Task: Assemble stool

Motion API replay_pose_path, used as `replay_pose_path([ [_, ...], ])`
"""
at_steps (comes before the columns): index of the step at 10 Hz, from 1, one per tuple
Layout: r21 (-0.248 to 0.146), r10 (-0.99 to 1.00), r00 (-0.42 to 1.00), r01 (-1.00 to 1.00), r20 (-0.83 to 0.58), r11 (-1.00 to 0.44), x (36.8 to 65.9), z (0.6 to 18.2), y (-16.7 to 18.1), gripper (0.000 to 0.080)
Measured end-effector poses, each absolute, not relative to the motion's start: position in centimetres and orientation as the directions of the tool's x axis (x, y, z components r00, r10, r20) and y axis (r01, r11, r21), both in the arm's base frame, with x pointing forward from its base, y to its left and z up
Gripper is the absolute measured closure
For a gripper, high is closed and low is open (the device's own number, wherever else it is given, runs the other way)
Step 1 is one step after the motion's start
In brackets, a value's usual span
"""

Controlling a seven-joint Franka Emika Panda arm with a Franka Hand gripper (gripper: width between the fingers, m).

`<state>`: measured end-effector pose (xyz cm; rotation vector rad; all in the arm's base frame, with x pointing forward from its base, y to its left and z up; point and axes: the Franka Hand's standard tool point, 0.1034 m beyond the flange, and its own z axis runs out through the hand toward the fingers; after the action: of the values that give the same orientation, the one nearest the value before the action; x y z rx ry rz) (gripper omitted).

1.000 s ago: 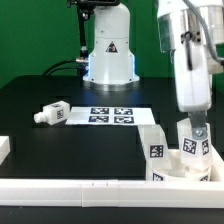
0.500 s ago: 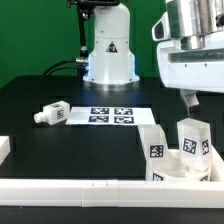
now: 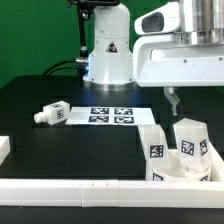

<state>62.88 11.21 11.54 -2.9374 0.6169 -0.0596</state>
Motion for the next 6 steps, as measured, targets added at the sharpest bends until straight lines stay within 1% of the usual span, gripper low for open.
replay_pose_path([
  [2,-0.131,-0.270,0.962,-0.263,0.032,-0.956,62.91,11.50,10.81,0.0151],
  [3,-0.110,-0.161,0.986,-0.155,0.042,-0.982,62.92,11.53,10.66,0.0151],
  [4,-0.055,0.050,0.997,0.053,0.052,-0.997,63.30,11.87,10.69,0.0151],
  [5,-0.009,0.246,0.969,0.247,0.033,-0.969,63.32,11.99,11.05,0.0151],
  [6,0.015,0.357,0.934,0.357,0.007,-0.934,63.25,11.92,11.34,0.0151],
])
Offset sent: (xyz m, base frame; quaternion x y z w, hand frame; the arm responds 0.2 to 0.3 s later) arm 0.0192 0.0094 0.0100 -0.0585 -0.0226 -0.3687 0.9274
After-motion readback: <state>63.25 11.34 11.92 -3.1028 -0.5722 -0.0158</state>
